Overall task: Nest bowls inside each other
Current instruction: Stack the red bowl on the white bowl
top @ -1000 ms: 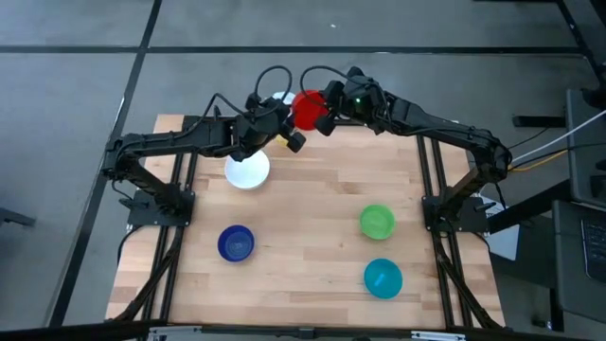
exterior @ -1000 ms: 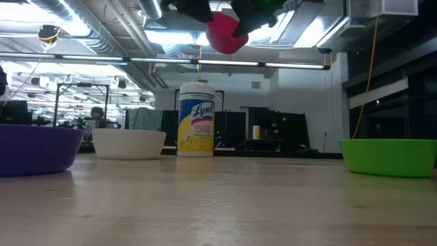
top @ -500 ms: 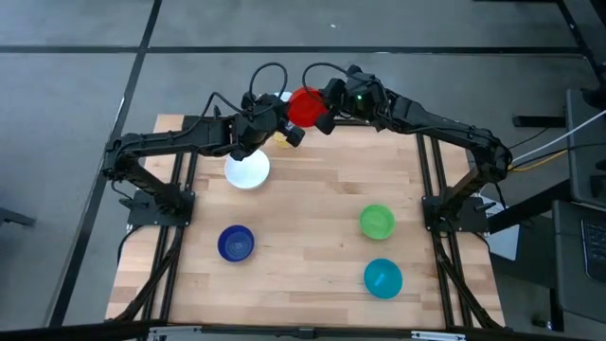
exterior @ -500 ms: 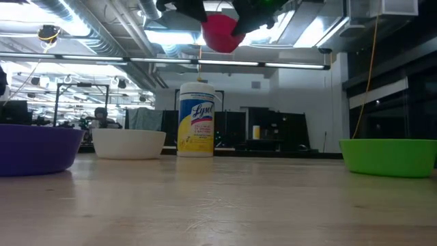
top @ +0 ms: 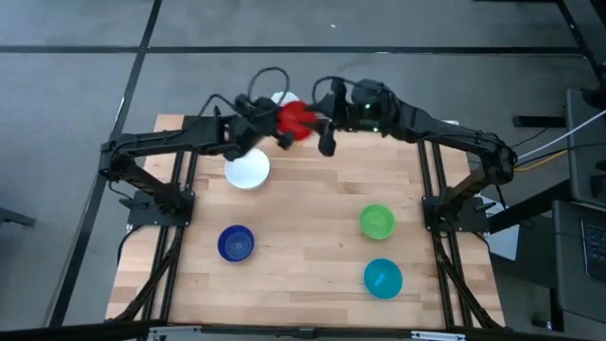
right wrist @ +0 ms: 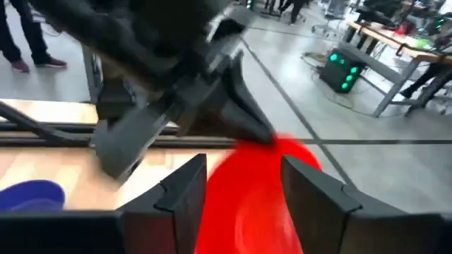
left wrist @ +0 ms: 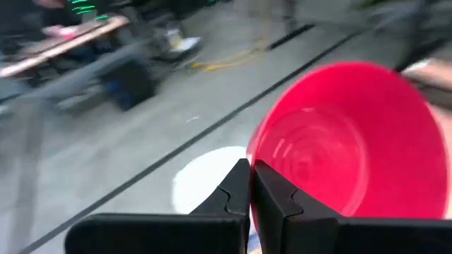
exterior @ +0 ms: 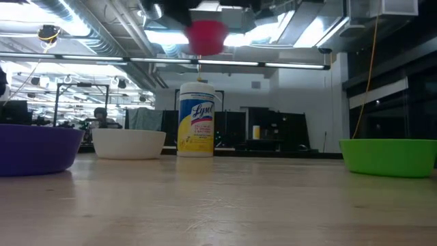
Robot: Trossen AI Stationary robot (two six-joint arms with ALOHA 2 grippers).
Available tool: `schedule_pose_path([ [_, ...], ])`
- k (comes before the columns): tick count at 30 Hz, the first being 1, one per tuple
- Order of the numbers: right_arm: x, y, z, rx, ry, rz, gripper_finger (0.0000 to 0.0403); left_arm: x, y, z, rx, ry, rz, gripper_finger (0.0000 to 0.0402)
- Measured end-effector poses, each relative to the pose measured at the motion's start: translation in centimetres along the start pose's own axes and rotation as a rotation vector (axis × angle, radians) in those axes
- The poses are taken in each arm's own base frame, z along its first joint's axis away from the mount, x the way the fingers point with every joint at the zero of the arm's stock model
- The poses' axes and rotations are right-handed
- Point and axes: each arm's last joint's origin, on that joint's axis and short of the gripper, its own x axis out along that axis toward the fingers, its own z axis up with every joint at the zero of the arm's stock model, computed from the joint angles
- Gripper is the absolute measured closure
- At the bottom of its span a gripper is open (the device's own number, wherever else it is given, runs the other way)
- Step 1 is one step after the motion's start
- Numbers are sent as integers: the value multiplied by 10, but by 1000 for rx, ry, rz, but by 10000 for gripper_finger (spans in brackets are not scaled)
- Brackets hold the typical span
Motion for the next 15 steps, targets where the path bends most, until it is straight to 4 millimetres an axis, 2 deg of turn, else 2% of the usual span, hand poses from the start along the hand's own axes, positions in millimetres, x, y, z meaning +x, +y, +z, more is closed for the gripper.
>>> schedule_pose_path([
  [3, -15, 0, 7, 0, -6, -23, 223, -15, 21, -3, 7, 33, 58, 401],
  [9, -54, 8, 21, 20, -44, 33, 249, -51, 70, -16, 19, 143, 51, 401],
  [15, -89, 10, 30, 90, -69, 93, 269, -81, 101, -38, 51, 269, 2, 401],
])
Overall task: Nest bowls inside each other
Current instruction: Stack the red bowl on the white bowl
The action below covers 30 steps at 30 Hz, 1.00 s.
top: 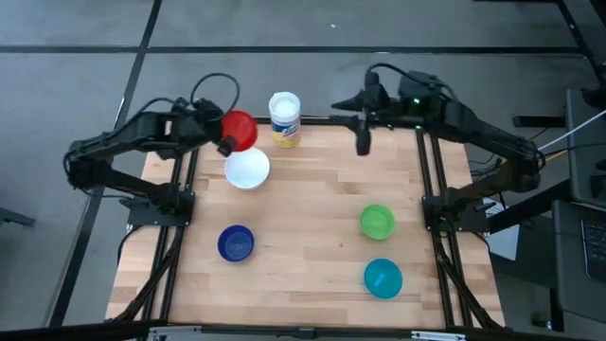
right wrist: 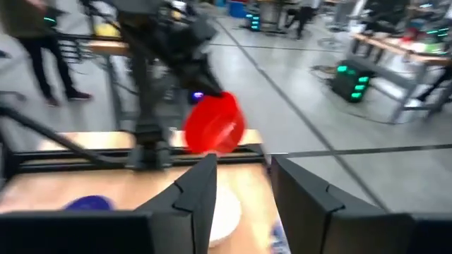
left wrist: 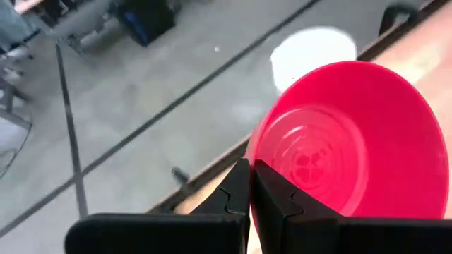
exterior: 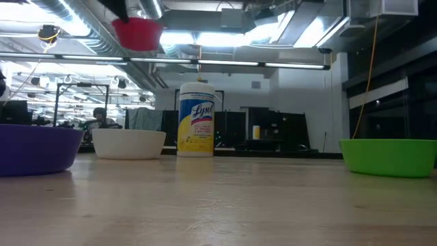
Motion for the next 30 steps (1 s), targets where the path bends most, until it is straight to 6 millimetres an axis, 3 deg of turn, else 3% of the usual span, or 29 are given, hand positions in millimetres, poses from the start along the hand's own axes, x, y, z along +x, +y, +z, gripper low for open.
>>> schedule_pose_path([
  [8, -38, 3, 12, 77, -67, 32, 272, 5, 12, -52, -10, 149, -140, 401],
  [16, -51, 4, 13, 130, -67, 33, 259, 39, -11, -95, -57, 222, -251, 401],
  [23, -52, 4, 13, 147, -66, 34, 272, 73, -42, -106, -69, 224, -258, 400],
  [30, -61, 5, 16, 150, -87, 44, 281, 101, -50, -105, -21, 275, -204, 400],
])
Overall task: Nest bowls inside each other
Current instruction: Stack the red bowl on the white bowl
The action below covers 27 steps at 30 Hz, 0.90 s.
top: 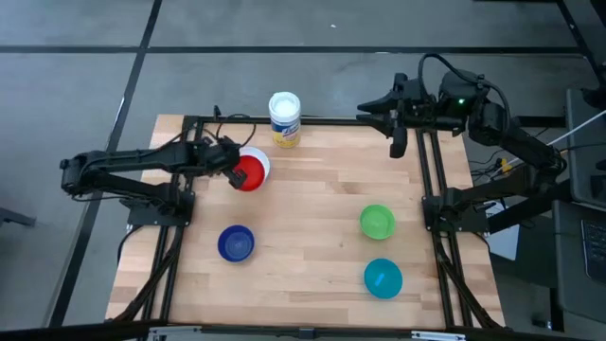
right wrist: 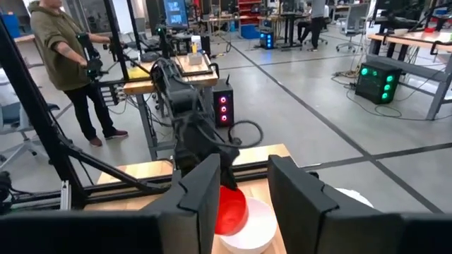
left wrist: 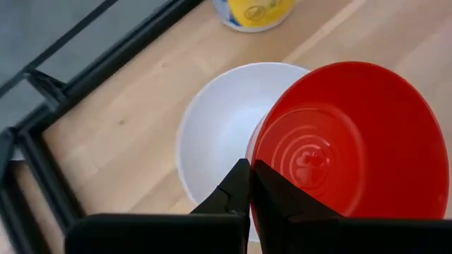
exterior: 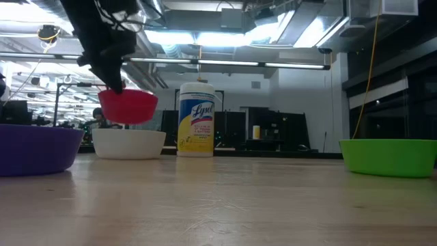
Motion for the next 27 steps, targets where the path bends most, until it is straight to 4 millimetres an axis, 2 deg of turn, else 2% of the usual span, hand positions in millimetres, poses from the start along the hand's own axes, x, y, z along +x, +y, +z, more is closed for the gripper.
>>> schedule_pose_path([
  [9, -19, 3, 4, 19, -18, 1, 273, 16, 28, 20, -130, -23, -7, 400],
  [14, -26, 7, 4, 16, -21, 15, 281, 32, 39, 12, -247, 5, -51, 400],
  [27, -31, 10, 4, 29, -22, 19, 287, 55, 38, -9, -360, 39, -94, 400],
])
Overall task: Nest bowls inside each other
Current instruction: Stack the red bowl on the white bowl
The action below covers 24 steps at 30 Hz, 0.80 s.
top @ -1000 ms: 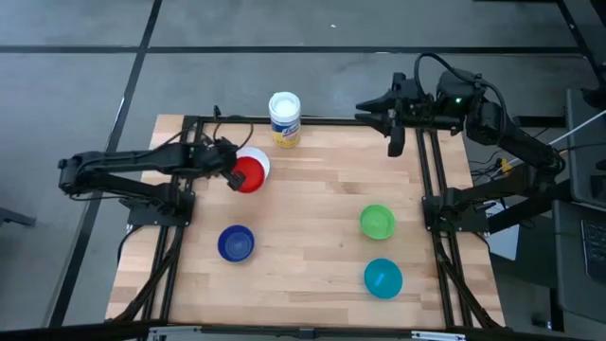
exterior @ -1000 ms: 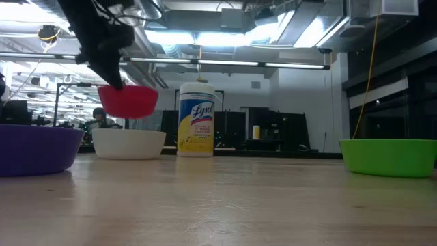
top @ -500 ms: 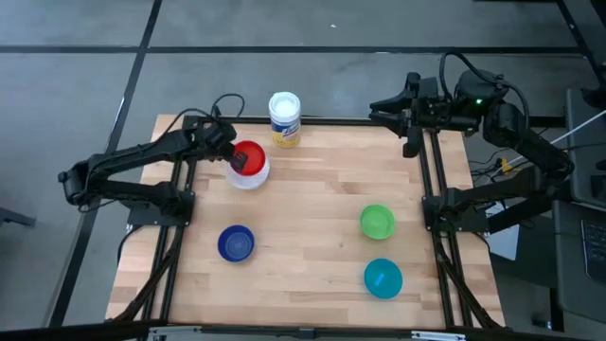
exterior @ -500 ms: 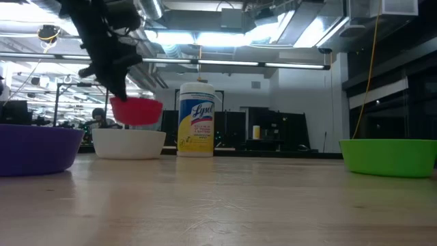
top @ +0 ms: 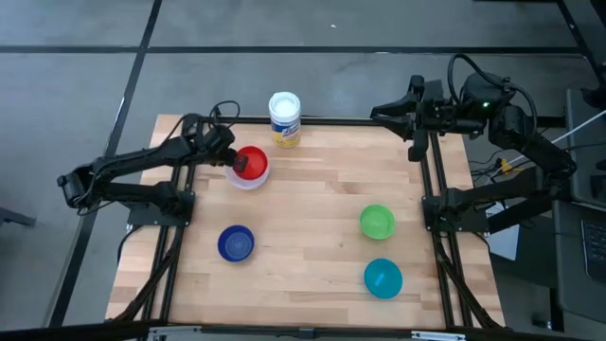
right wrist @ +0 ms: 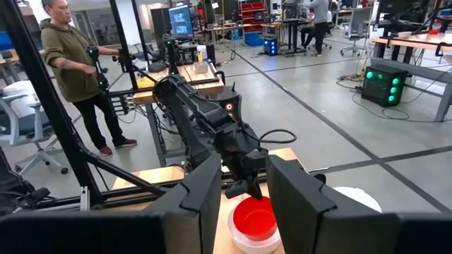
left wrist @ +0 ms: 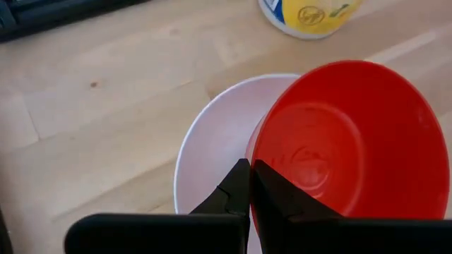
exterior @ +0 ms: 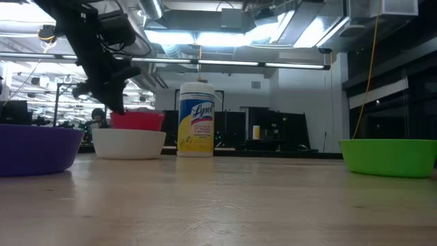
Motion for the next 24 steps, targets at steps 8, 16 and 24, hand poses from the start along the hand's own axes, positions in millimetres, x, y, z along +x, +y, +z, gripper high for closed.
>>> schedule_pose_path([
  [8, 0, 0, 0, 7, 0, 0, 287, 8, 5, -11, -14, 39, 23, 400],
  [16, 0, 0, 0, 20, 0, 0, 287, 8, 5, -9, 22, 14, 30, 384],
  [24, 0, 0, 0, 20, 0, 0, 287, 13, 12, -12, 11, 25, 48, 381],
])
